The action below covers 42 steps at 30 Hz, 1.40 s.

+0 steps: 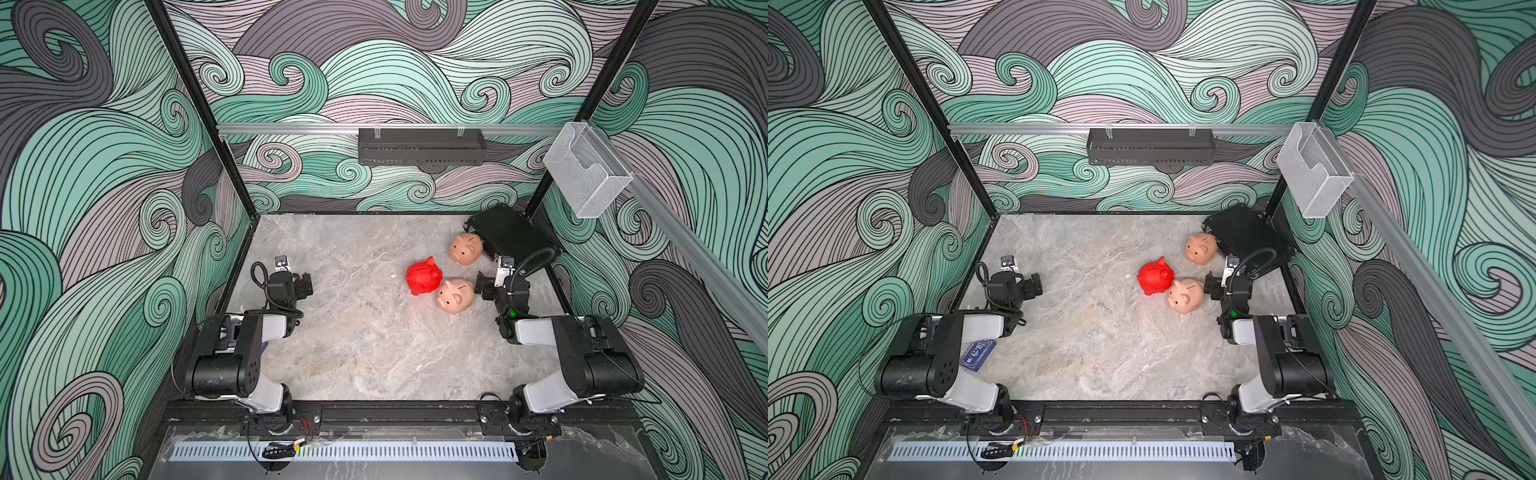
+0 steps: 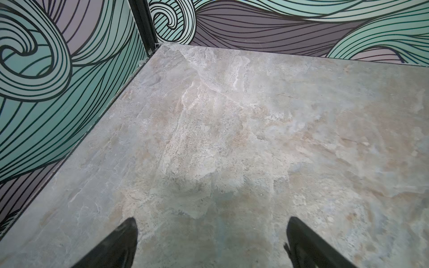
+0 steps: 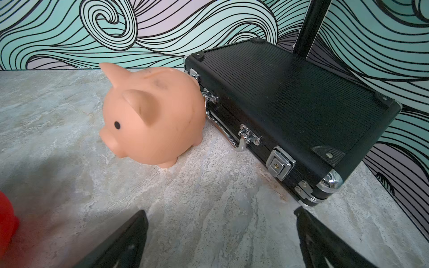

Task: Open piggy banks
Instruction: Move the piggy bank to the center of the board.

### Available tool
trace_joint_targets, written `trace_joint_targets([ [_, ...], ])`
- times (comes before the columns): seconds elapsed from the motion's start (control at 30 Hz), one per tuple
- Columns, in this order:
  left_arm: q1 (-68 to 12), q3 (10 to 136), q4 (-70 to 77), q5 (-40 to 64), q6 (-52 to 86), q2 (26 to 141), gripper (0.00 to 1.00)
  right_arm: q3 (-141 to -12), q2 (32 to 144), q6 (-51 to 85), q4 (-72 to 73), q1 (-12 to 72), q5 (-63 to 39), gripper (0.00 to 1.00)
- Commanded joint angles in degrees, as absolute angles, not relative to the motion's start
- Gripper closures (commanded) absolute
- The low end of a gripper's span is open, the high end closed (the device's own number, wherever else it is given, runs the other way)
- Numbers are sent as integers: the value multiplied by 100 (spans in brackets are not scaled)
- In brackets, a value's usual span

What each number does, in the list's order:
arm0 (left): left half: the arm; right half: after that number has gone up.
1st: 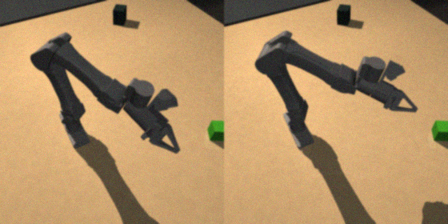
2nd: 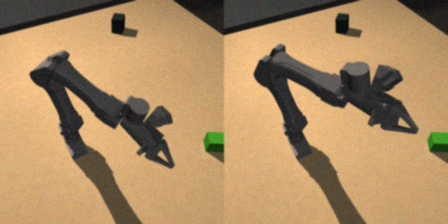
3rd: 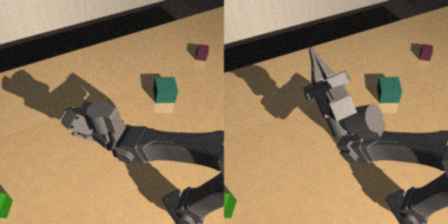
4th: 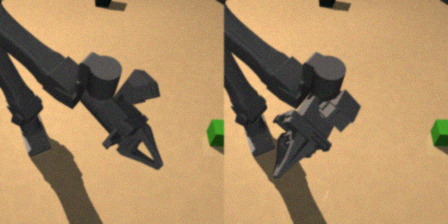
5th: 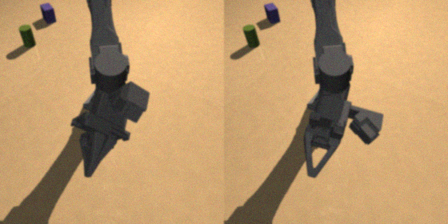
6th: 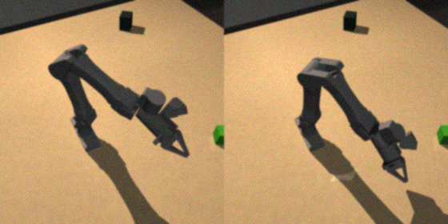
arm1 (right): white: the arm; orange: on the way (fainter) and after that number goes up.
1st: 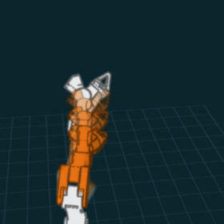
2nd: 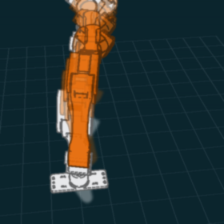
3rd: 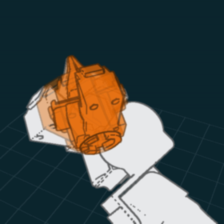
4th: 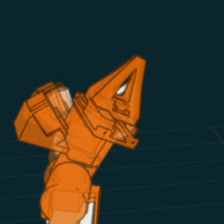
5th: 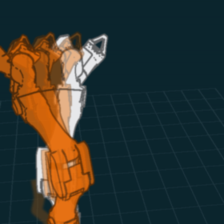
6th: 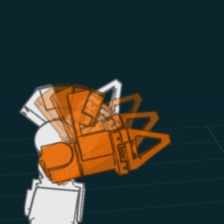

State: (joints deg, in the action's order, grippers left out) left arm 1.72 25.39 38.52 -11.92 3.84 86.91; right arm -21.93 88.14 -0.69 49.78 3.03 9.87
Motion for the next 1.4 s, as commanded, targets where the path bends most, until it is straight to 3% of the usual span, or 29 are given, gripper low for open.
trace_joint_targets([
  [0.0, 189, 2680, 3852, -1134, 361, 8732, 1, -2250, 8825, -114, 5043, 310, 886, 1],
  [0.97, 202, 2650, 3882, -1109, 365, 8711, 1, -2228, 8779, -113, 5033, 264, 747, 1],
  [1.13, 177, 2602, 3637, -817, 176, 8259, 1, -2195, 8221, -140, 4632, 290, 733, 1],
  [1.37, 136, 2987, 2202, -1242, 585, 7234, 1, -2275, 6988, 92, 3659, 299, 690, 1],
])
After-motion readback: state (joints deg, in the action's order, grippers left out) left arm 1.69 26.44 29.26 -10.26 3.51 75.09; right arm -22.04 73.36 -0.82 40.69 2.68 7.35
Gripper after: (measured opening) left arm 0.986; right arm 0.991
